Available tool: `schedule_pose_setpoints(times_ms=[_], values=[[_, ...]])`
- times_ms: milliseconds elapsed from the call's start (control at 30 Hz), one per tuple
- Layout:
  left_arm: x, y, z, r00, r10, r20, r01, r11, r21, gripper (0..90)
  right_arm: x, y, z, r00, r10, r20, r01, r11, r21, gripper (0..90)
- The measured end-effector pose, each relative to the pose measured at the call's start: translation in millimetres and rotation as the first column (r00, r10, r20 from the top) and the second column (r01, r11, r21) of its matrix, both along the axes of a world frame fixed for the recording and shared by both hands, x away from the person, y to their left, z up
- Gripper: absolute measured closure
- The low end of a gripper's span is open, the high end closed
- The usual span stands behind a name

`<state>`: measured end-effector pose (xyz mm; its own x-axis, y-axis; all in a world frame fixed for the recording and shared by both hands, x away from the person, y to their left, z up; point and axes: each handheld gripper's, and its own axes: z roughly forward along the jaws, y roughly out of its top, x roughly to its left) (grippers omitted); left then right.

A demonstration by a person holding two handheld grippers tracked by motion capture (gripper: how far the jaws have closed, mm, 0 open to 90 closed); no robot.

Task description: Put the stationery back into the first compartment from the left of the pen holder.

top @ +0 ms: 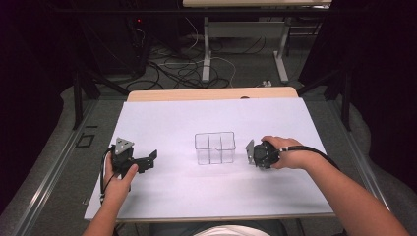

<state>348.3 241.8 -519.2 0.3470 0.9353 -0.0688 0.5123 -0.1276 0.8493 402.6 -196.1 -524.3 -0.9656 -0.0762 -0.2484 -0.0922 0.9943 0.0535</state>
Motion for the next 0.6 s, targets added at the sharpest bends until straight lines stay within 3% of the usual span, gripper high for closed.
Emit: schedule_pose_setpoints(times_ms=[33, 300, 433, 600], values=[[0.1, 0.4, -0.1, 1.0, 0.001, -0.001, -0.001, 1.0, -0.001, 0.4, 1.8, 0.9, -2.0, 0.9997, 0.022, 0.006, -0.022, 0.9995, -0.022, 71.6], [0.1, -1.1, -1.1, 1.0, 0.005, -0.007, -0.005, 1.0, -0.004, 0.4, 1.9, 2.5, -2.2, 0.9998, 0.02, -0.009, -0.02, 0.999, -0.039, 79.5], [0.3, -0.1, -0.7, 1.0, 0.006, 0.0, -0.006, 1.0, 0.003, 0.4, 1.4, 3.4, -1.6, 0.9997, 0.023, -0.01, -0.023, 0.9981, -0.057, 79.7], [0.6, 0.4, -1.2, 1.0, 0.007, -0.004, -0.007, 1.0, 0.002, 0.4, 1.0, 2.5, -2.3, 0.9999, 0.016, -0.003, -0.017, 0.9988, -0.046, 79.9]])
